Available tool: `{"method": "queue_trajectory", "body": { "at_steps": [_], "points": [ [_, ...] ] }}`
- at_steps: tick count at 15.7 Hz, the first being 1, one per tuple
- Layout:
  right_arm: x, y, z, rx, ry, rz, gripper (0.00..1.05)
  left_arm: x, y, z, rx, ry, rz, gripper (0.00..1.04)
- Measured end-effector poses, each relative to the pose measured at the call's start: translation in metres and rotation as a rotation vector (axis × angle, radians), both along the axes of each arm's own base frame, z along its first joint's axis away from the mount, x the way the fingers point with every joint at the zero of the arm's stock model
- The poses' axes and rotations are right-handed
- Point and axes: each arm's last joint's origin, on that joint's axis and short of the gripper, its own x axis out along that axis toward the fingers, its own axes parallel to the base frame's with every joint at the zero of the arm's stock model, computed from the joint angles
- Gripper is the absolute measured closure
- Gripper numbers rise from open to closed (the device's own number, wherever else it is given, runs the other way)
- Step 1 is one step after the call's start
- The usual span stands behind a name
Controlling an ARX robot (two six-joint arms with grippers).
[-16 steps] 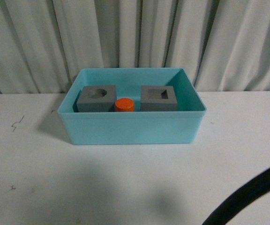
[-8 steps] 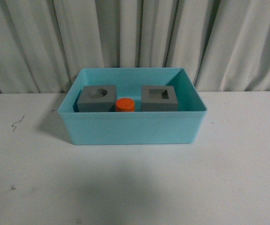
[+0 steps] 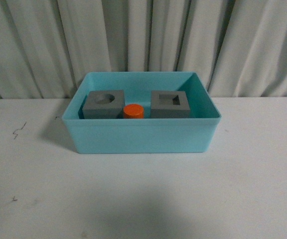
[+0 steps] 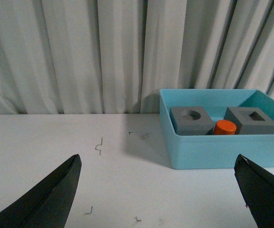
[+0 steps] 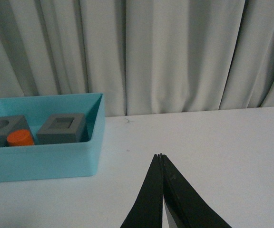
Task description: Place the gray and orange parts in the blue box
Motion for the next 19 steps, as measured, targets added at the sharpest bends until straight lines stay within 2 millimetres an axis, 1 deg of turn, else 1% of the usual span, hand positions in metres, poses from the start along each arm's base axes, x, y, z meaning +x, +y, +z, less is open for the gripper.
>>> {"method": "queue_trajectory", "body": {
  "at_steps": [2, 3, 4, 6, 15, 17, 18, 19],
  "points": [
    [-0.004, -0.003, 0.002, 0.001, -0.006, -0.002, 1.03, 0.000, 0.000, 0.000, 0.000, 0.000, 0.000, 0.07],
    [-0.006, -0.008, 0.002, -0.001, -0.006, 0.015, 1.03, 0.000, 0.000, 0.000, 0.000, 0.000, 0.000, 0.07],
    [-0.008, -0.015, 0.002, 0.000, -0.008, -0.023, 1.03, 0.000, 0.000, 0.000, 0.000, 0.000, 0.000, 0.07],
    [-0.012, -0.014, 0.003, -0.001, -0.012, 0.003, 1.03, 0.000, 0.000, 0.000, 0.000, 0.000, 0.000, 0.07],
    [-0.025, -0.014, 0.003, -0.001, -0.012, 0.003, 1.03, 0.000, 0.000, 0.000, 0.000, 0.000, 0.000, 0.07],
    [-0.033, -0.014, -0.004, -0.001, 0.038, 0.003, 1.03, 0.000, 0.000, 0.000, 0.000, 0.000, 0.001, 0.07],
    [-0.036, -0.014, 0.002, -0.001, -0.024, 0.003, 1.03, 0.000, 0.000, 0.000, 0.000, 0.001, 0.000, 0.07],
    [-0.036, -0.014, -0.001, -0.001, 0.001, 0.003, 1.03, 0.000, 0.000, 0.000, 0.000, -0.002, 0.000, 0.07]
  ]
}}
